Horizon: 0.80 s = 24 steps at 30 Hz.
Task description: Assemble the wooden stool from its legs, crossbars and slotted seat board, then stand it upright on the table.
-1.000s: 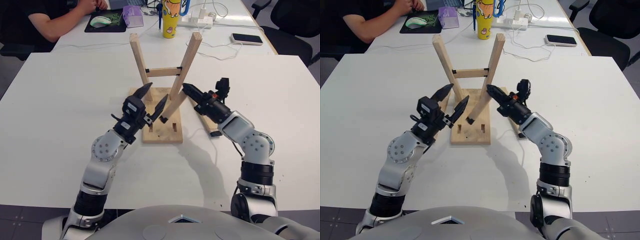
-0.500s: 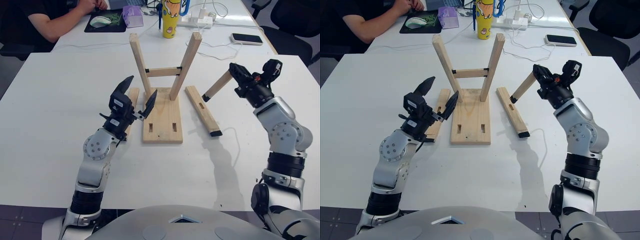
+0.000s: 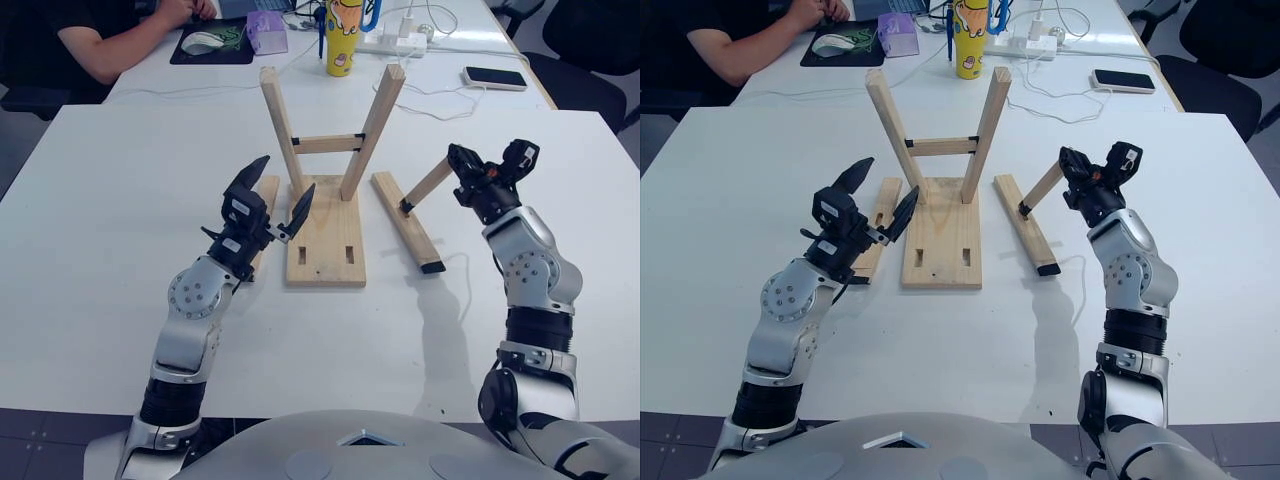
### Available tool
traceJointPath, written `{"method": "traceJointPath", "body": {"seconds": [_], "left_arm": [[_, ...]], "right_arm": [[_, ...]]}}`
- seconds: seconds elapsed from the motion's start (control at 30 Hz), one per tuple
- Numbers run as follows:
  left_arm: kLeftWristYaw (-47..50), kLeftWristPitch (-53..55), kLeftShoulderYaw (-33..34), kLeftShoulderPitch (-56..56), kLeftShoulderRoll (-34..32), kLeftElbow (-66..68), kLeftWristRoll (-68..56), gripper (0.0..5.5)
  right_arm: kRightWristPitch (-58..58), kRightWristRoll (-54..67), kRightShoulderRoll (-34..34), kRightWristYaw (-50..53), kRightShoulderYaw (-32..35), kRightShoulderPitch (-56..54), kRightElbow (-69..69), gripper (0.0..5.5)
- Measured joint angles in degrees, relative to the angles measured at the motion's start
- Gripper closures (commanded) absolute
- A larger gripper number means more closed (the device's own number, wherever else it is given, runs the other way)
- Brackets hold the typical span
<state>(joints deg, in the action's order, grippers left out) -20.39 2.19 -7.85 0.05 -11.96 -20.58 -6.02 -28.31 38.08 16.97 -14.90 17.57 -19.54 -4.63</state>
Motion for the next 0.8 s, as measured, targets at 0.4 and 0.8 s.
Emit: {"method": "traceJointPath", "body": {"seconds": [0.4,0.8], "left_arm": [[0.06,-0.01,0.07,0.06,-0.17,0.03,0.03,1.35],[0.55,0.01,0.04,-0.37,-0.04,0.18,0.50,1.35]], "right_arm": [[1.52,-3.49,-0.38,-0.71,-0.88,0.95,-0.22,5.07],[11.88,-16.63,-1.91,0.00,-10.87,7.11,7.18,5.07]]}}
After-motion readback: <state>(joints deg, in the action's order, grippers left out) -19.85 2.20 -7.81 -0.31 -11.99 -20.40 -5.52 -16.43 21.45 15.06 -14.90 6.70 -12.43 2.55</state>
